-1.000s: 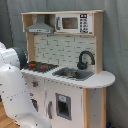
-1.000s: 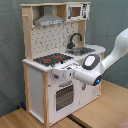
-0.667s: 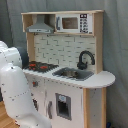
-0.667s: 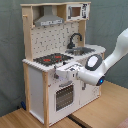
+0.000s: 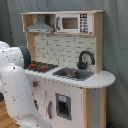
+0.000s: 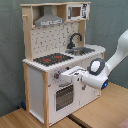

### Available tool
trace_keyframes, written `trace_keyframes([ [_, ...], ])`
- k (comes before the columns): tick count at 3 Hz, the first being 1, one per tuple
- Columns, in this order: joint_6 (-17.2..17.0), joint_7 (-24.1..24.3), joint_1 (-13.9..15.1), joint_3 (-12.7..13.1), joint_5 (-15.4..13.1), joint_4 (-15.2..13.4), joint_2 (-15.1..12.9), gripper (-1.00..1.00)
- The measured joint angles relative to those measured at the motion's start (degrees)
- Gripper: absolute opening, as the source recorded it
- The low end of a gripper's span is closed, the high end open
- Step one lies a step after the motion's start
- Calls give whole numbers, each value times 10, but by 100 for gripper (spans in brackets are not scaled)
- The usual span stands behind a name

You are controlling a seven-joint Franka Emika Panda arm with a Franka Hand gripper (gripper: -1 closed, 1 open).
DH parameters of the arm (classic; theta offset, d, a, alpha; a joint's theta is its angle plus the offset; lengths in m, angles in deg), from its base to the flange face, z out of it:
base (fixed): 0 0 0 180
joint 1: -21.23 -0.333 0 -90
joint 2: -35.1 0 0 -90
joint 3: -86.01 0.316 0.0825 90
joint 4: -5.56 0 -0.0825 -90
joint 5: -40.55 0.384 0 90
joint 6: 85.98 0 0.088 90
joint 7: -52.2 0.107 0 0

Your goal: Play with the kitchen

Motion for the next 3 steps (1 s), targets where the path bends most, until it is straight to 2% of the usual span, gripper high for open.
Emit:
trace_keyframes([
  [1,-1,51,6,-3,-5,-23,11,100],
  [2,-7,70,6,-28,-22,-69,-7,100],
  [3,-32,65,6,-28,-36,-114,-45,100],
])
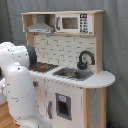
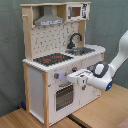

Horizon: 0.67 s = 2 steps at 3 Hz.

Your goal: Play with the kitchen

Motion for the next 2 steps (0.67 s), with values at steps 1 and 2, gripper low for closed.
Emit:
trace_keyframes([
  [1,-30,-5,0,-1,-10,-40,-34,100],
  [2,-49,-22,0,-25,-15,-70,-71,100],
])
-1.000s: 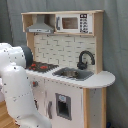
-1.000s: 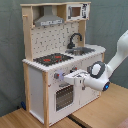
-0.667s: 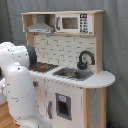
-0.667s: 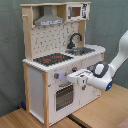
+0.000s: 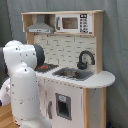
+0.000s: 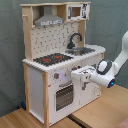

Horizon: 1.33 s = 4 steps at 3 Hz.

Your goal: Play with the kitchen

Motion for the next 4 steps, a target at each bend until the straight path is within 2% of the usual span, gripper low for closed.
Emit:
trace_keyframes([
  [1,46,0,5,-35,-7,-12,0,100],
  [2,68,0,5,-43,-23,2,0,100],
  [3,68,0,5,-43,-23,2,0,-100],
  [4,70,52,5,-46,-19,0,-4,-100],
])
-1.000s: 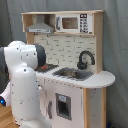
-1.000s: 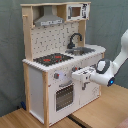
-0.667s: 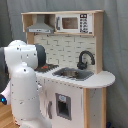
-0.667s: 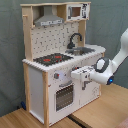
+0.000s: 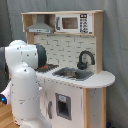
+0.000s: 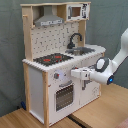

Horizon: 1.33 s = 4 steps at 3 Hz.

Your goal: Play with the kitchen

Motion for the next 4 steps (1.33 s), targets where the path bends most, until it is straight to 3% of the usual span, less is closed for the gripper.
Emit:
trace_keyframes([
  [4,22,239,1,-4,2,1,-11,-100],
])
